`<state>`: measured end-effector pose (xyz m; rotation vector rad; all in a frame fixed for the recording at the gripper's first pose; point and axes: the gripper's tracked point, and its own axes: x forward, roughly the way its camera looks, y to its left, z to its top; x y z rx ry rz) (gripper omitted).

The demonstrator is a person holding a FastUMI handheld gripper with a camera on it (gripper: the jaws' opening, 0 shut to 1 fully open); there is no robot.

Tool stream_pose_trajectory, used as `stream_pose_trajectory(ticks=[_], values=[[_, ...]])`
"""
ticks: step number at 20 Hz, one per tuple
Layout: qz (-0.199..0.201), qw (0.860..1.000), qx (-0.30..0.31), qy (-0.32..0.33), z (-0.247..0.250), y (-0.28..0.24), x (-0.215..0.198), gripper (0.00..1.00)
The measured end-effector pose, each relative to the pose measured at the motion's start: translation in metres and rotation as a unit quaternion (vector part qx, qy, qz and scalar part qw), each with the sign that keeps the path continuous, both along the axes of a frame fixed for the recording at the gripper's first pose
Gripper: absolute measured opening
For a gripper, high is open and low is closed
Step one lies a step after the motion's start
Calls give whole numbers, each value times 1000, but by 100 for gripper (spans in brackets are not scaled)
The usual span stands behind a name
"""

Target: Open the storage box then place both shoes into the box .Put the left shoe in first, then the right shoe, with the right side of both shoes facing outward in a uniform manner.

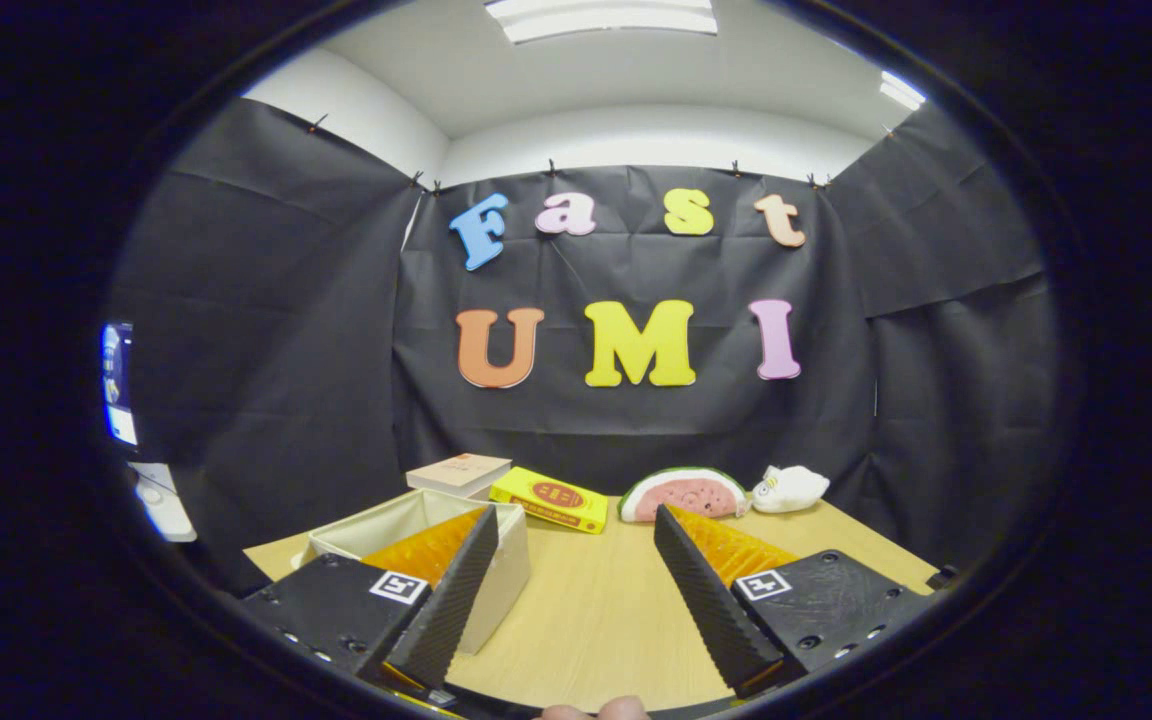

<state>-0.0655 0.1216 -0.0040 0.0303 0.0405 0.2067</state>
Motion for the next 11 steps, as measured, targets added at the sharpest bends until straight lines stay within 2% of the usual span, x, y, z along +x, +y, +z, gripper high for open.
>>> stream_pose_trajectory(ticks=[7,11], values=[[12,998,3,65,-37,5,4,96],[-1,998,-17,55,-34,-1,3,96]])
